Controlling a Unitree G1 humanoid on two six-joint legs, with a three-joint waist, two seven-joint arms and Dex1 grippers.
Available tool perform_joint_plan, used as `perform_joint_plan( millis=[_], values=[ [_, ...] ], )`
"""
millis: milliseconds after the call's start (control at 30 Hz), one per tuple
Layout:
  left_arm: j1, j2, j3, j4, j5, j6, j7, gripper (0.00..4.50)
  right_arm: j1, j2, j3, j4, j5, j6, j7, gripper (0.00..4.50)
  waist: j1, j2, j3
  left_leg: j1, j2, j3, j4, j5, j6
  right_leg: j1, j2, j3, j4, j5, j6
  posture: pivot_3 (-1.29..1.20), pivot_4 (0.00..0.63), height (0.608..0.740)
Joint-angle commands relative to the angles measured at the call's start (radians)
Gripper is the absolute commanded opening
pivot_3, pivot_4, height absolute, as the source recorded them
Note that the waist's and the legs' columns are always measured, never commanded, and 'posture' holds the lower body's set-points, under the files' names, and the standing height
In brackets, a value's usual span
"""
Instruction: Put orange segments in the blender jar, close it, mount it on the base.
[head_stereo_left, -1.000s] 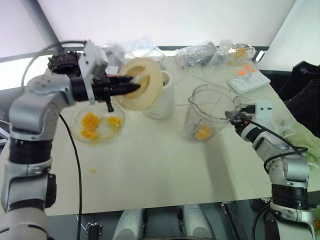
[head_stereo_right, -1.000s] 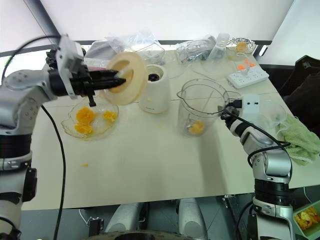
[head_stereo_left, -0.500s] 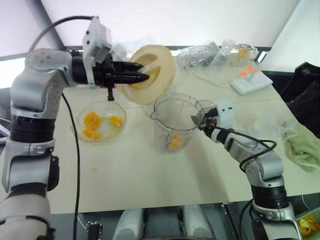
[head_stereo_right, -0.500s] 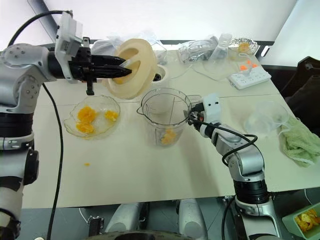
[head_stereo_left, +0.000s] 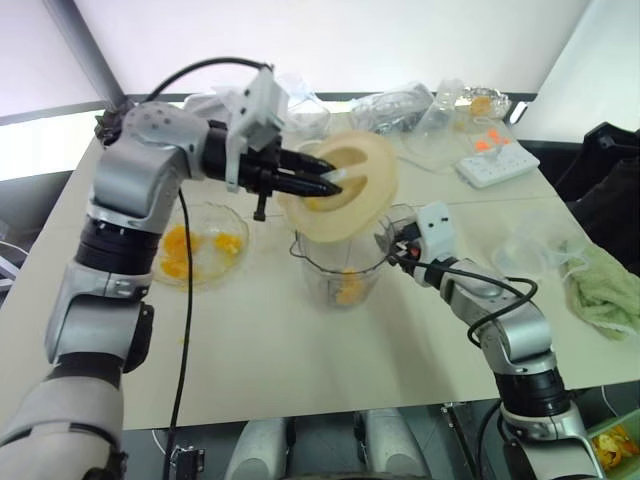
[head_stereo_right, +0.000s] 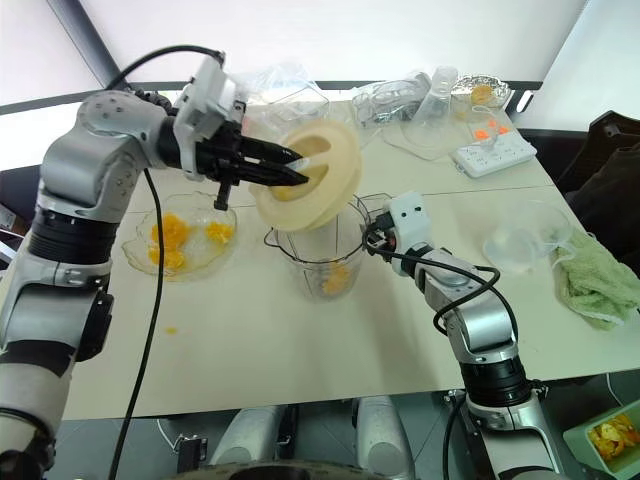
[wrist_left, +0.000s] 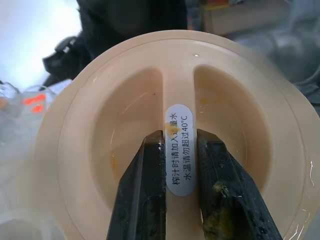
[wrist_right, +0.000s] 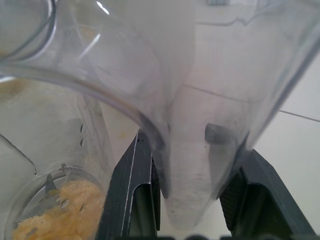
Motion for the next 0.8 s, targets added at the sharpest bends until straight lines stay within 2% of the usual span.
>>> perform_joint_plan(
  millis=[33,433,800],
  values=[
    [-0.016,-0.016,-0.013,0.028,0.028,-0.032,-0.011,0.28,0.015,0.013,0.002,-0.020,-0.029,-0.002,-0.020,0.92,0.000,0.000,0.000,0.000,0.000,0.000,0.000,0.000,0.000,0.000,0.000,0.000,0.000,0.000,0.000,0.00,0.150,0.740],
    [-0.005,-0.120,-0.103,0.209,0.153,-0.178,-0.060,0.28,0.043,0.020,-0.045,-0.077,-0.016,0.027,-0.039,0.92,0.006,0.000,0.000,0.000,0.000,0.000,0.000,0.000,0.000,0.000,0.000,0.000,0.000,0.000,0.000,0.00,0.150,0.740],
    [0.018,-0.120,-0.133,0.233,0.204,-0.213,-0.140,0.28,0.069,0.057,-0.097,-0.092,0.032,-0.025,-0.023,0.92,0.009,0.000,-0.001,0.001,0.000,0.000,0.000,0.000,0.000,0.002,-0.001,0.000,0.000,0.000,0.000,0.00,0.150,0.740]
  ],
)
